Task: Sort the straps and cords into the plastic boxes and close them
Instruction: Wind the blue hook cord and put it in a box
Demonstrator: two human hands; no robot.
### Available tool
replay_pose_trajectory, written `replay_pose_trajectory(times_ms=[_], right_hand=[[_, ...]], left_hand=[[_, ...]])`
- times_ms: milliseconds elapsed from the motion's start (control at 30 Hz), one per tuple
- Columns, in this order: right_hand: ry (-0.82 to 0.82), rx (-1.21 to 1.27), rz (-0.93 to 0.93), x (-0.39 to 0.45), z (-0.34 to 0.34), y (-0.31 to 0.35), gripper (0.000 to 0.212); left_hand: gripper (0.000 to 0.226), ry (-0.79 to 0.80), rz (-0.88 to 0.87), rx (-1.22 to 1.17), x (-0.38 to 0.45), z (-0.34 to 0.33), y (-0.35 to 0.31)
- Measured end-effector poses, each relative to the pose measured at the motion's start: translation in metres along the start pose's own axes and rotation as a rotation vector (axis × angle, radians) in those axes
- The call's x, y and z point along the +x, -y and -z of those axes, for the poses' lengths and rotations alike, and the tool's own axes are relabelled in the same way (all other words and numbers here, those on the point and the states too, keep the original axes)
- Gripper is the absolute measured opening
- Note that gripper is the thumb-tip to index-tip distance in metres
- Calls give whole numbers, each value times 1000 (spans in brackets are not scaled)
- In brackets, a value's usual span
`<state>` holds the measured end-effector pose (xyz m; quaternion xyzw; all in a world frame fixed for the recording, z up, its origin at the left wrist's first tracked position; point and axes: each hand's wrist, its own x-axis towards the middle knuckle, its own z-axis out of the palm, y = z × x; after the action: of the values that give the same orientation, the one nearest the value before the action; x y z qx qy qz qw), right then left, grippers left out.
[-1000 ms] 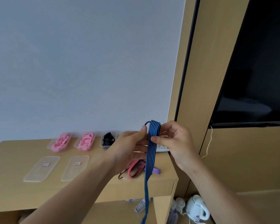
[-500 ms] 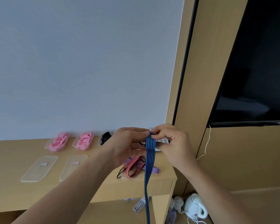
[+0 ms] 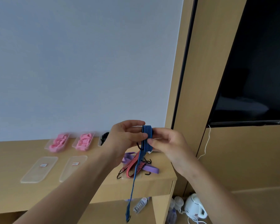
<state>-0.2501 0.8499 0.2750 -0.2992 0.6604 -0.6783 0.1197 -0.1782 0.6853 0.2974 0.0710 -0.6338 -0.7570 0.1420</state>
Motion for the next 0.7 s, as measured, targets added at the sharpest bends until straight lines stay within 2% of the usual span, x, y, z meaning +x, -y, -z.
replay_pose_trajectory(times_ms=[167,367,533,700], right_hand=[[11,77,-7,1,3,6,28],[-37,190,66,0,5,17,26],[-99,152,180,0,9,20,35],[-90,57,271,-6,8,16,38]], left_hand=[[34,53,-23,-16,-2,2,0],[40,193,74,27,-11,0,10],[62,145,206,85,-15,-7,3],[35,167,207,39,-14,-8,-1]])
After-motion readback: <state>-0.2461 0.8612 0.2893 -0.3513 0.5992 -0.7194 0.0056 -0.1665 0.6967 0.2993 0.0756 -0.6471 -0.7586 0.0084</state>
